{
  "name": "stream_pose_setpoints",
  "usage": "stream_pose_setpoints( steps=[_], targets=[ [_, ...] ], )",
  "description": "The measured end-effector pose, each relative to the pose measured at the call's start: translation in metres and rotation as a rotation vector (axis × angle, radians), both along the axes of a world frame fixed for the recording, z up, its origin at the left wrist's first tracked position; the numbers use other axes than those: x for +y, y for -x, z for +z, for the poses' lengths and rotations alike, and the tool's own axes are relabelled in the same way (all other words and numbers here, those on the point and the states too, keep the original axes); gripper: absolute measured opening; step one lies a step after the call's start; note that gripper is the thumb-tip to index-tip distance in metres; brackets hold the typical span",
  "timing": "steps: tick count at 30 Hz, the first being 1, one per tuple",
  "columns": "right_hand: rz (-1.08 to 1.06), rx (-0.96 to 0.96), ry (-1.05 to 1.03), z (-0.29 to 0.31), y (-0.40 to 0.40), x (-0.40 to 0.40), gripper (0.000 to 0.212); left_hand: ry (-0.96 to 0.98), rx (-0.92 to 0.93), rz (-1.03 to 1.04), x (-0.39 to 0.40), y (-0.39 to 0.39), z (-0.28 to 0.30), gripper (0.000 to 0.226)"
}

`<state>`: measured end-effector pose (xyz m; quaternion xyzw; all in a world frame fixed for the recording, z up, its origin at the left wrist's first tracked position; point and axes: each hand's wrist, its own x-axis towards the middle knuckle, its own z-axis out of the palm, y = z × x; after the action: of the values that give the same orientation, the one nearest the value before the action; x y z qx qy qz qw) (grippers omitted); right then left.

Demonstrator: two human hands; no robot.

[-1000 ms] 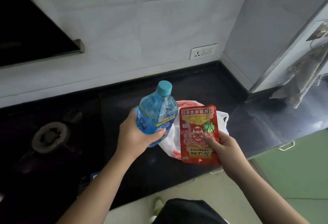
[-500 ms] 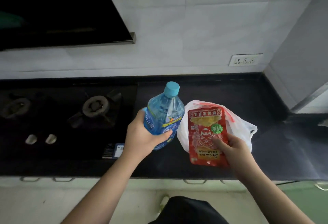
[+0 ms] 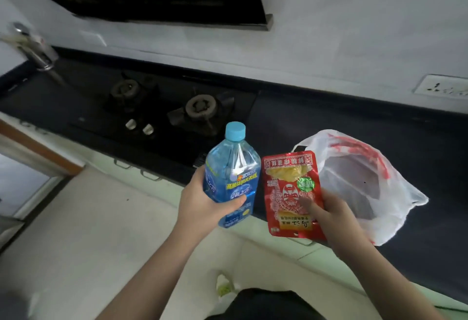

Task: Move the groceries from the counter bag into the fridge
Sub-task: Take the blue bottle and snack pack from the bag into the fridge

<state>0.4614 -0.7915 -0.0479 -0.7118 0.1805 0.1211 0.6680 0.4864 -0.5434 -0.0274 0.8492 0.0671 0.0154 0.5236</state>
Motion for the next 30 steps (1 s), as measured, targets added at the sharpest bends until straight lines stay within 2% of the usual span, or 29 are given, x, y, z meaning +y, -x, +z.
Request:
stream_pose_setpoints(
  steps=[7,13,16,21,26,30],
  targets=[
    [0.214,-0.014,0.030,-0.002,-0.020,0.047,0.015,0.021,0.018,0.241,0.058,0.049,0.008,0.065],
    [0.445,0.015,0.010,-0.003,-0.015,0.127,0.021,0.050,-0.016,0.445,0.118,0.115,0.013,0.069],
    [0.535,0.027,-0.055,0.002,0.002,0.174,0.017,0.063,-0.029,0.532,0.152,0.156,0.014,0.071],
    [0.648,0.024,-0.072,0.006,0.041,0.247,0.022,0.111,-0.059,0.680,0.208,0.226,0.016,0.073],
    [0.797,-0.003,-0.042,0.011,0.091,0.316,0.016,0.143,-0.088,0.841,0.254,0.302,0.021,0.071],
    [0.875,0.008,-0.095,0.016,0.128,0.373,0.014,0.128,-0.094,0.943,0.289,0.360,0.022,0.063]
  ],
)
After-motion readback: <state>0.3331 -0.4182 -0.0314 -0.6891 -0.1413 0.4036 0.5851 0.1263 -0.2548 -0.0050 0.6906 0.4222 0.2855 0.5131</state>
